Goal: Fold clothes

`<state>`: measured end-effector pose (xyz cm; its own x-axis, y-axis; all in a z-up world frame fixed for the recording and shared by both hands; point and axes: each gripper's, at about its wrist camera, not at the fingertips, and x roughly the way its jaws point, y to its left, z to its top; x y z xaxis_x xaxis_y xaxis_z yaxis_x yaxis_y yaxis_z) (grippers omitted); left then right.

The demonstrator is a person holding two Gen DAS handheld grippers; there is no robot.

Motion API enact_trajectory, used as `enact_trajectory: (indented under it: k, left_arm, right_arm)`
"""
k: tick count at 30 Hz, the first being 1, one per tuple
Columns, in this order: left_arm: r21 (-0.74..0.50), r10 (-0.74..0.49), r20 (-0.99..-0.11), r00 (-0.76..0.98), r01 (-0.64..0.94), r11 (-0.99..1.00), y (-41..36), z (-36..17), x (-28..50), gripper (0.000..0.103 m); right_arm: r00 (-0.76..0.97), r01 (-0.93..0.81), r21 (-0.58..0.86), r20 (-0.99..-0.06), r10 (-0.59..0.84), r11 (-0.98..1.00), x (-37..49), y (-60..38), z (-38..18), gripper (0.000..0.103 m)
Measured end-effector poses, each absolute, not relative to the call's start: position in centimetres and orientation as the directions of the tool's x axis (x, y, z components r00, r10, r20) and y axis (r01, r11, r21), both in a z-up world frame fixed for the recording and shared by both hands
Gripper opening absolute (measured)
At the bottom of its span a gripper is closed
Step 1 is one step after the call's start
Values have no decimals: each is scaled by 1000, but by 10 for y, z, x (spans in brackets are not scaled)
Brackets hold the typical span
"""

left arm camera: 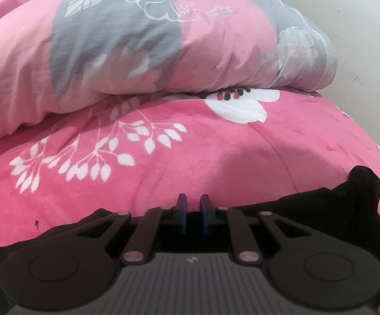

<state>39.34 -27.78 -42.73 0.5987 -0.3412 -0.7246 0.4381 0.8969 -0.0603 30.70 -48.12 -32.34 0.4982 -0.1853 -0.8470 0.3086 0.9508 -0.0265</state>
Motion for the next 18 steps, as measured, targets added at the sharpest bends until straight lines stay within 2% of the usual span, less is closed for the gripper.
enact_trajectory:
  k: [3,7,11,12,13,14,16,18]
  left_arm:
    - [-60,-343,-719,604,439,897,-277,-423,392,16]
    - [-64,-368,-701,611,460,886,-278,-417,384,24]
    - [-47,-356,-714,603,467,883,-280,-423,380,24]
    - [-44,-353,-718,600,467,883,-281,-424,379,24]
    - [-42,-352,-717,602,466,884,-281,-425,379,24]
    - [-41,-351,-716,603,466,884,-281,-425,378,24]
    - [-49,-352,-717,602,459,887,-280,-426,379,24]
    - [-48,-348,-716,606,454,890,-280,-426,380,24]
  right_arm:
    - [424,384,-35,-881,-210,922,288,-479,-333,12]
    - [406,524,-3,-878,-253,852,281,-491,-342,27]
    - [415,628,97,-881,-227,772,281,-504,-354,27]
    - [416,636,111,-883,-218,763,283,-505,-357,27]
    - [420,635,119,-882,-211,764,283,-505,-358,21]
    - [425,633,127,-882,-205,764,284,-505,-359,7]
    - [426,596,104,-881,-204,797,281,-494,-355,3]
    - [392,532,-52,-870,-300,845,280,-482,-349,3]
